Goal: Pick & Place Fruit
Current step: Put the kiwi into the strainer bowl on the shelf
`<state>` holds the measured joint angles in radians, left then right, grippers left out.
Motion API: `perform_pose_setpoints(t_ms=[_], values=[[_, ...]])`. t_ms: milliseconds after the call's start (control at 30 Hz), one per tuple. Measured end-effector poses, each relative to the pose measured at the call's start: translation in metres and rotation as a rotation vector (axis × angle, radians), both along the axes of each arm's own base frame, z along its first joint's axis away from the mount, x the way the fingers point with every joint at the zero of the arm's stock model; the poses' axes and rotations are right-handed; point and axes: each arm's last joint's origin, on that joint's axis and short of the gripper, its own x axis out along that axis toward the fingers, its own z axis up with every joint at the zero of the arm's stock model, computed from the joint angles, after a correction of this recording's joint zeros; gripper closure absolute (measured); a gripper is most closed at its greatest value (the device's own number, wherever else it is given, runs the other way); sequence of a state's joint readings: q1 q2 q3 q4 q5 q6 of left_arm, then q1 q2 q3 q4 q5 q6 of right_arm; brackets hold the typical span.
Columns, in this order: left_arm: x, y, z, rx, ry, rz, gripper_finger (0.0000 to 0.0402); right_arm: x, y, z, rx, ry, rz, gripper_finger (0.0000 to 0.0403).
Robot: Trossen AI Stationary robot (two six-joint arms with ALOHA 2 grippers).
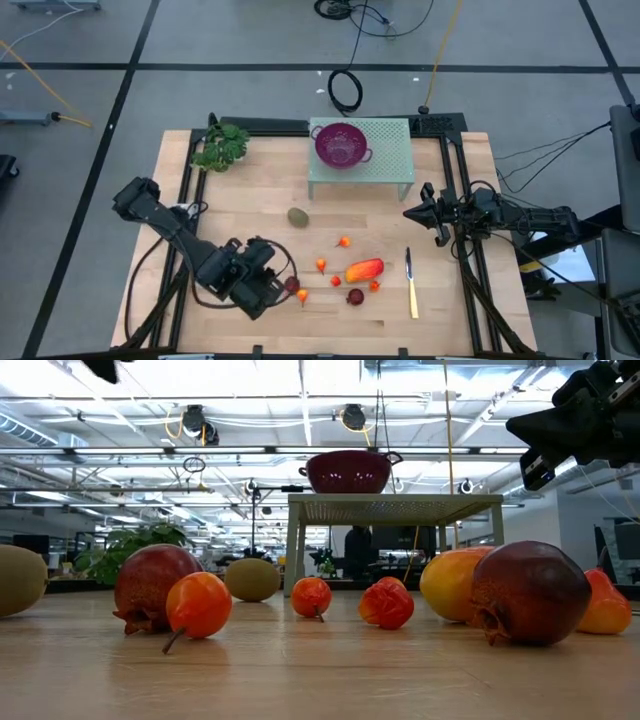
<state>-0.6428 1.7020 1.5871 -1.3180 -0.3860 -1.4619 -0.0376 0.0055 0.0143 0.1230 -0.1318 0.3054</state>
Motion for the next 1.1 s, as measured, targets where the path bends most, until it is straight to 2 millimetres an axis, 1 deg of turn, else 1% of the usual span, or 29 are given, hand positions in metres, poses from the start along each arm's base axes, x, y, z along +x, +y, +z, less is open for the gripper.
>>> perform_pose_setpoints(t_ms=[233,500,633,767,933,1100], values=[[-0.019,-0.009,-0.002,-0.035,0.126,0.005,0.025,0.0,0.0,0.0,0.0,0.0,0.0,0.0399],[-0.032,-0.017,-0.002,-0.017,0.145,0.039,0.0249,0.0,0.0,0.0,0.0,0.0,0.0,0.0399],[-0.034,-0.016,-0.008,-0.009,0.154,0.085,0.0243,0.0,0.0,0.0,0.0,0.0,0.0,0.0399],[-0.036,-0.015,-0.018,-0.006,0.186,0.111,0.0212,0.0,0.0,0.0,0.0,0.001,0.0,0.0399],[-0.035,-0.017,-0.027,-0.049,0.205,0.112,0.0151,0.0,0.0,0.0,0.0,0.0,0.0,0.0399],[-0.037,-0.017,-0.038,-0.081,0.261,0.114,0.0094,0.0,0.0,0.0,0.0,0.001,0.0,0.0399]])
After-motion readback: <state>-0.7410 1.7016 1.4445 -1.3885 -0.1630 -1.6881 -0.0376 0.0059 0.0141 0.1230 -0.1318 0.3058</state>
